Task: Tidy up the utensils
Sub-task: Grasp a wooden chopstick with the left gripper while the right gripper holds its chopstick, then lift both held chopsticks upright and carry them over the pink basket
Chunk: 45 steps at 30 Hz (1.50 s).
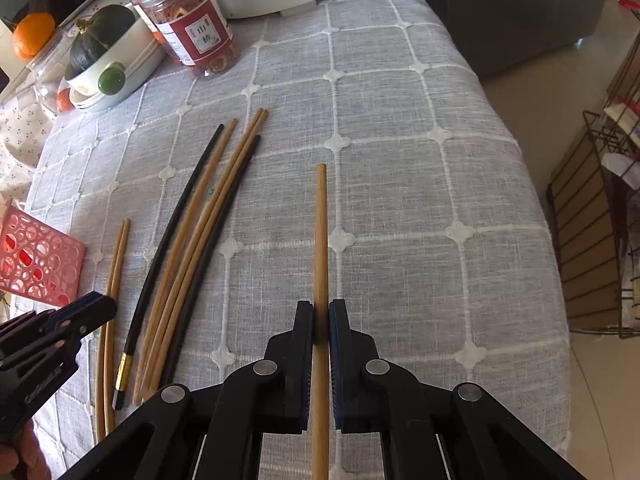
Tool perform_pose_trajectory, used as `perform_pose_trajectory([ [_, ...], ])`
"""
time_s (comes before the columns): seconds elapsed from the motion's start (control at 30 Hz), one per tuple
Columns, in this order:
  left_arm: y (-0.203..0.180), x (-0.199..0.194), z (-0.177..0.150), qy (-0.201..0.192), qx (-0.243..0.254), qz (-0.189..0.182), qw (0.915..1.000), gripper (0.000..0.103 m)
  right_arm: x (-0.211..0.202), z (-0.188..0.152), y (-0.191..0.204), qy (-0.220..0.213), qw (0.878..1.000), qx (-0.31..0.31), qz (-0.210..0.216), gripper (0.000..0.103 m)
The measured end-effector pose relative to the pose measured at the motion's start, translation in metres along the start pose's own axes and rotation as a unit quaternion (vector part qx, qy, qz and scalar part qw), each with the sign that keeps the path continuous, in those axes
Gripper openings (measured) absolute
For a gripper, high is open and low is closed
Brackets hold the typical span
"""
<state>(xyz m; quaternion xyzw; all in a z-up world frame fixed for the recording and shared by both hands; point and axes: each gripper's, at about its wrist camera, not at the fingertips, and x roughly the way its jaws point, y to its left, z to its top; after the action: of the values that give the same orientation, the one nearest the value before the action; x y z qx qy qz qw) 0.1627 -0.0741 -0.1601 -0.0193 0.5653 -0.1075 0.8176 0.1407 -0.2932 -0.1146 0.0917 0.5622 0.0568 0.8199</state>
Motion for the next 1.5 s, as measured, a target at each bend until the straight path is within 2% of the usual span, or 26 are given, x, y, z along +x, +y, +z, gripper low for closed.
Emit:
perform_pose_trajectory([
  [0.13,-0.004,0.002,0.001,0.003,0.002,-0.009,1.0000,0.009,-0.002,-0.002,0.000,0.000,1.000,-0.002,0.002,0.005],
  [0.5,-0.008,0.002,-0.001,0.009,0.018,0.029,0.9994,0.009,0.001,-0.003,0.003,0.004,1.000,-0.003,0.006,0.005],
  [0.67,-0.003,0.007,-0.002,0.020,0.009,0.023,0.9995,0.009,0.001,-0.003,0.004,0.005,1.000,-0.003,0.005,0.005],
  [0.87,-0.007,0.012,0.003,0.003,0.016,0.037,0.9992,0.009,0.003,-0.004,0.005,0.006,1.000,-0.007,0.002,0.005],
  [0.93,-0.010,0.012,0.002,-0.003,0.026,0.049,0.9985,0.006,0.002,-0.005,0.007,0.005,1.000,-0.009,0.002,0.005],
  [1.03,-0.012,0.005,-0.001,-0.008,0.030,0.038,0.9988,0.005,-0.003,-0.007,0.011,-0.001,1.000,-0.015,0.003,0.005],
  [1.23,-0.018,-0.048,-0.010,-0.067,0.051,0.019,0.9962,0.005,-0.035,-0.013,0.022,-0.041,0.999,-0.022,0.022,0.005],
  [1.5,-0.014,-0.135,-0.032,-0.154,0.076,-0.008,0.9851,0.005,-0.094,-0.030,0.053,-0.116,0.990,-0.058,0.049,0.005],
])
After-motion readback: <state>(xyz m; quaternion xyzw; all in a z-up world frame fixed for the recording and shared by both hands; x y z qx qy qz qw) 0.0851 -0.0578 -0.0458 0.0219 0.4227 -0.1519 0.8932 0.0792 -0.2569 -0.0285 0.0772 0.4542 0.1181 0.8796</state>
